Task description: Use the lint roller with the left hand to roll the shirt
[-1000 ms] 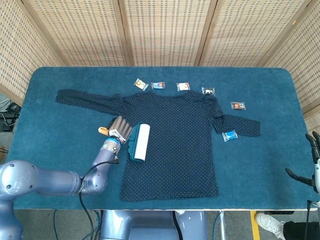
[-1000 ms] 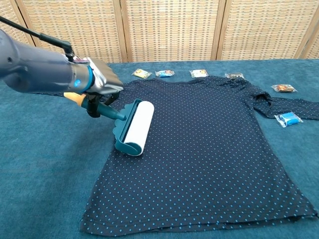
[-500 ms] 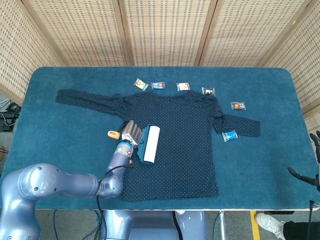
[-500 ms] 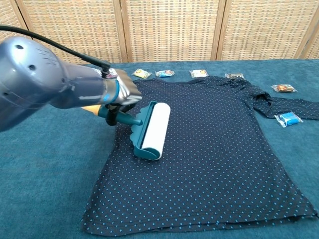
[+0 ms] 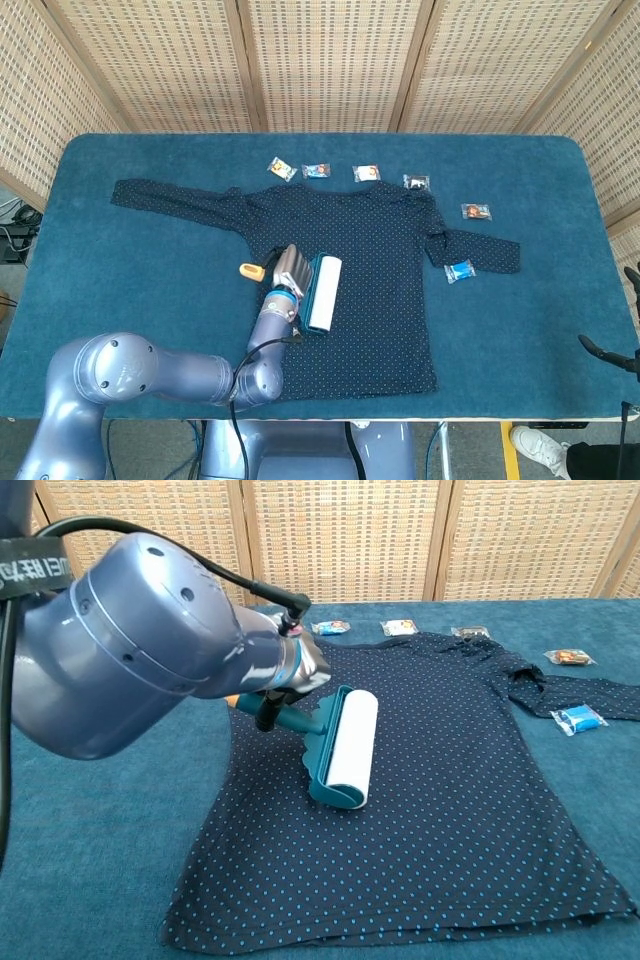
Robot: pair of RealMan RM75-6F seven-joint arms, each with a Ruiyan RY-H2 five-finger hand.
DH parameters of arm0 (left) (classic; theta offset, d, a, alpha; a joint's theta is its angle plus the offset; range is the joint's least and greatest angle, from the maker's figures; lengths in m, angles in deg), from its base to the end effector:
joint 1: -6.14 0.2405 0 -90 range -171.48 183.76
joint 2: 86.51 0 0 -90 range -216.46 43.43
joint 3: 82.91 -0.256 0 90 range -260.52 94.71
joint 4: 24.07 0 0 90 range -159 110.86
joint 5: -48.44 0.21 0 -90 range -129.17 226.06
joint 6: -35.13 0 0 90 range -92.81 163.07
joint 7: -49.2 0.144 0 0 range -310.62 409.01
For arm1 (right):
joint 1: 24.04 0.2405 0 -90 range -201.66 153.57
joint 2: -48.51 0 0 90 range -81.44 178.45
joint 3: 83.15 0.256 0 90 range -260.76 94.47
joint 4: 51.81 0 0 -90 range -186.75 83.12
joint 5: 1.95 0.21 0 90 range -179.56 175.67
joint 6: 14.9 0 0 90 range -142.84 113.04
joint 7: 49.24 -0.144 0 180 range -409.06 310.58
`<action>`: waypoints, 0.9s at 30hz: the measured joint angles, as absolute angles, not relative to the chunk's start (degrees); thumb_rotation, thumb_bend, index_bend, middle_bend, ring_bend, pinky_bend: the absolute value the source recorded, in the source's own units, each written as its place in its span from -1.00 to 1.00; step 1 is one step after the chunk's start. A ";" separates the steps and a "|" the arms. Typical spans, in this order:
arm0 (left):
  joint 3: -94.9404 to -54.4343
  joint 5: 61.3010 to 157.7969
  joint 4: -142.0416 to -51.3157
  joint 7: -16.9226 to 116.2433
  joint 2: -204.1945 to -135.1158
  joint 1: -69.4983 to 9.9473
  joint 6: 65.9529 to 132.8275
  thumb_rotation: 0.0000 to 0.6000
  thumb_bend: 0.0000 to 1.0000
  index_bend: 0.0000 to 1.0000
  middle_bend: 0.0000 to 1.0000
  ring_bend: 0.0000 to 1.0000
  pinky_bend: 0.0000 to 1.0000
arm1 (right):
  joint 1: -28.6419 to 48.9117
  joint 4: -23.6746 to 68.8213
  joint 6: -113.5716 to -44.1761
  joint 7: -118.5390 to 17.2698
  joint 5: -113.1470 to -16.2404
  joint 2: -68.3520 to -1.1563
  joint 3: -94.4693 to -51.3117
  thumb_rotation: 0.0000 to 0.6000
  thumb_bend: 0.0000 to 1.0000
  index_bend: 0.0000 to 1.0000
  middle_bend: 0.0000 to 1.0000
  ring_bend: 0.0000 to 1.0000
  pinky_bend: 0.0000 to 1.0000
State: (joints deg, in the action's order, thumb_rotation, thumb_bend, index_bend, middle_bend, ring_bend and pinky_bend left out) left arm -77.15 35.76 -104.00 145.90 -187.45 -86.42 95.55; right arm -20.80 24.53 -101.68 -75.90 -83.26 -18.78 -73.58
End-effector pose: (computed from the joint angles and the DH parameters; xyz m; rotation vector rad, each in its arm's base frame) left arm 0.0148 0.3687 -0.0924 -2.1185 -0.1395 0.0875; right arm -0.3623 -0.1953 0.2011 1.0959 -0.9857 1.1521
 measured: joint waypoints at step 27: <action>-86.16 45.04 -120.40 138.75 -173.59 -76.36 96.81 1.00 0.79 0.79 0.70 0.52 0.41 | -20.76 25.80 -102.23 -73.87 -84.50 -18.90 -74.08 1.00 -0.83 -1.00 -1.00 -1.00 -1.00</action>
State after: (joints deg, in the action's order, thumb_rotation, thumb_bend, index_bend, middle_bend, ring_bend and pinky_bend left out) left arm -86.16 45.04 -120.40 138.75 -173.59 -76.36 96.81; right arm -20.76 25.80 -102.23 -73.87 -84.50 -18.90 -74.08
